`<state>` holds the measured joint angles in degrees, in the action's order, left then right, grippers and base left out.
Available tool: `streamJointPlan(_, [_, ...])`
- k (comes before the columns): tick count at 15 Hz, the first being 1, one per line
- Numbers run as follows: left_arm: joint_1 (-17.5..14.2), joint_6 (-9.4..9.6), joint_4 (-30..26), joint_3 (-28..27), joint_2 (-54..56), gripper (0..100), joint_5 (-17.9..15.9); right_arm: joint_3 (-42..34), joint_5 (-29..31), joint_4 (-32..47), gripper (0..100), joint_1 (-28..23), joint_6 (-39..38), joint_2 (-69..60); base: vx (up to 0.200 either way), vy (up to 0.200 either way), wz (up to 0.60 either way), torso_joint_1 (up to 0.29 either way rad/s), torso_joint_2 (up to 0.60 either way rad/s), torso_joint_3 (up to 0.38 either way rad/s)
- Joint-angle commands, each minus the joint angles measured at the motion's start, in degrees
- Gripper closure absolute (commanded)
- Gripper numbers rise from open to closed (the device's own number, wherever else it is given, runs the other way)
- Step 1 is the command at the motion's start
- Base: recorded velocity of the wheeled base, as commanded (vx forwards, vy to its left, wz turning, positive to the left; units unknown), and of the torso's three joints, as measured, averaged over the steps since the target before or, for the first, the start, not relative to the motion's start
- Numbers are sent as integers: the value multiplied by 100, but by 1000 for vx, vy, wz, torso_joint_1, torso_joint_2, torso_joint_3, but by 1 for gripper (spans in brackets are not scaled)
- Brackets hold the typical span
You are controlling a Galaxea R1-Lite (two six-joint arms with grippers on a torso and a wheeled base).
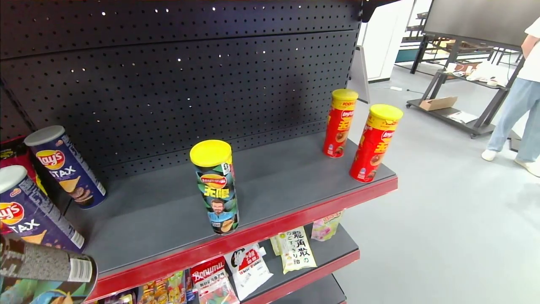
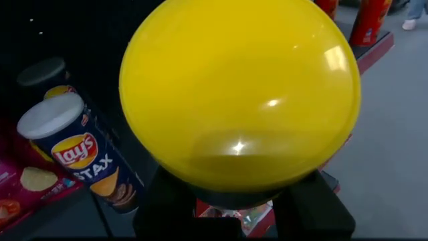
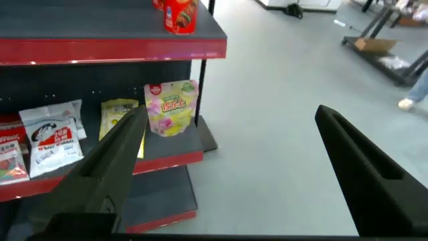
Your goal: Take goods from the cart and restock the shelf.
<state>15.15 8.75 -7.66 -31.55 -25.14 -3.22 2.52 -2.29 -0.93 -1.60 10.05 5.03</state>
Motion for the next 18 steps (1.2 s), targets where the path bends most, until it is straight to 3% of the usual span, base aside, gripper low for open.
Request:
streamJointPlan(1, [5, -155, 643, 131, -1055, 100, -408, -138, -78, -4, 0, 142, -407, -389, 0, 0, 0, 0, 0, 0])
streamJointPlan(4, [5, -172, 748, 105, -1468, 100, -803, -138, -307, 14, 0, 168, -697, -503, 0, 0, 0, 0, 0, 0])
streamJointPlan(6, [-4, -181, 968, 123, -1731, 100, -821, -147, -78, -22, 0, 168, -723, -503, 0, 0, 0, 0, 0, 0])
streamJointPlan(11, [-48, -181, 1029, 114, -2083, 100, -777, -252, -281, 31, 0, 168, -662, -503, 0, 0, 0, 0, 0, 0])
streamJointPlan(18, [-654, -190, 1319, 105, -2707, 100, -768, -252, -149, 75, 0, 168, -1048, -503, 0, 0, 0, 0, 0, 0])
